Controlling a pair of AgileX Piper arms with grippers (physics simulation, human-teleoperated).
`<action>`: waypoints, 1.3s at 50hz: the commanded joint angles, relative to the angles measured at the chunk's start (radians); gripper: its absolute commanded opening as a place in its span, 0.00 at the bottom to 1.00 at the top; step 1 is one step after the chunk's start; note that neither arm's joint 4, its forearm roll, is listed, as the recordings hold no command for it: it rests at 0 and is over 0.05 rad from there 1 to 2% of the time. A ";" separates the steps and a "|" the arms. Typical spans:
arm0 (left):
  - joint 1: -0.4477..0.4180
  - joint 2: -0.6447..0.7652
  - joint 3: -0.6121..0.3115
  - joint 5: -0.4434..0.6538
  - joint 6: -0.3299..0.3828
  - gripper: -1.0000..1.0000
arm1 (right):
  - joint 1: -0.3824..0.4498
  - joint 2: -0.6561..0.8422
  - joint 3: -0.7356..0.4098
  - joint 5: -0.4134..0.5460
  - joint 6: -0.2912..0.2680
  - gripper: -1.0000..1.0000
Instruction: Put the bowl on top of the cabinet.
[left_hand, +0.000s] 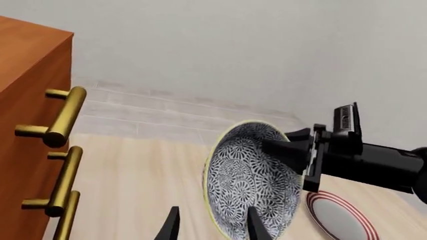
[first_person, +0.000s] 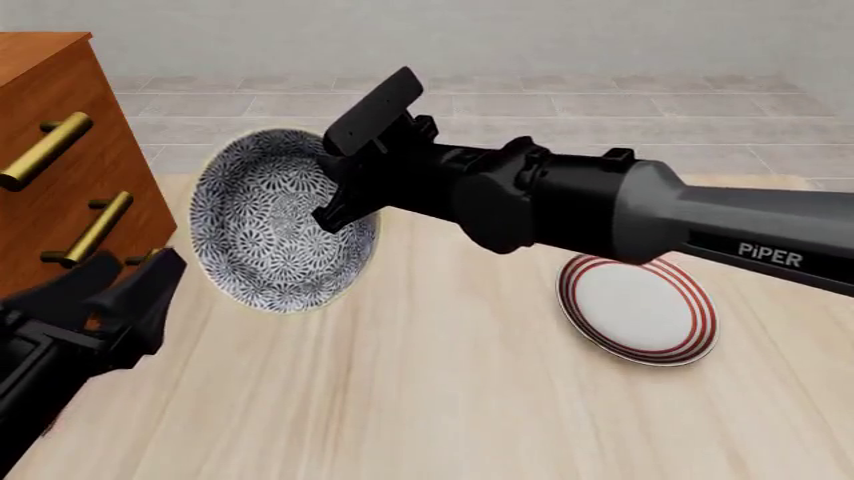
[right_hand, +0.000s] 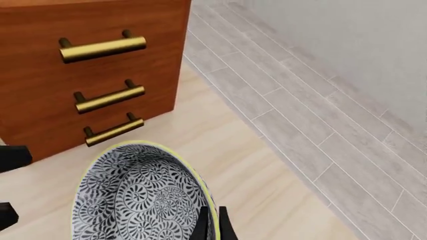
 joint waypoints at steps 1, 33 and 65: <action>-0.025 0.062 -0.020 -0.049 -0.011 1.00 | 0.005 -0.015 0.004 -0.006 0.008 0.00; -0.041 0.339 -0.033 -0.268 -0.018 1.00 | 0.011 -0.048 0.017 0.003 0.005 0.00; -0.067 0.481 -0.032 -0.397 -0.028 1.00 | 0.011 -0.055 0.031 -0.007 0.008 0.00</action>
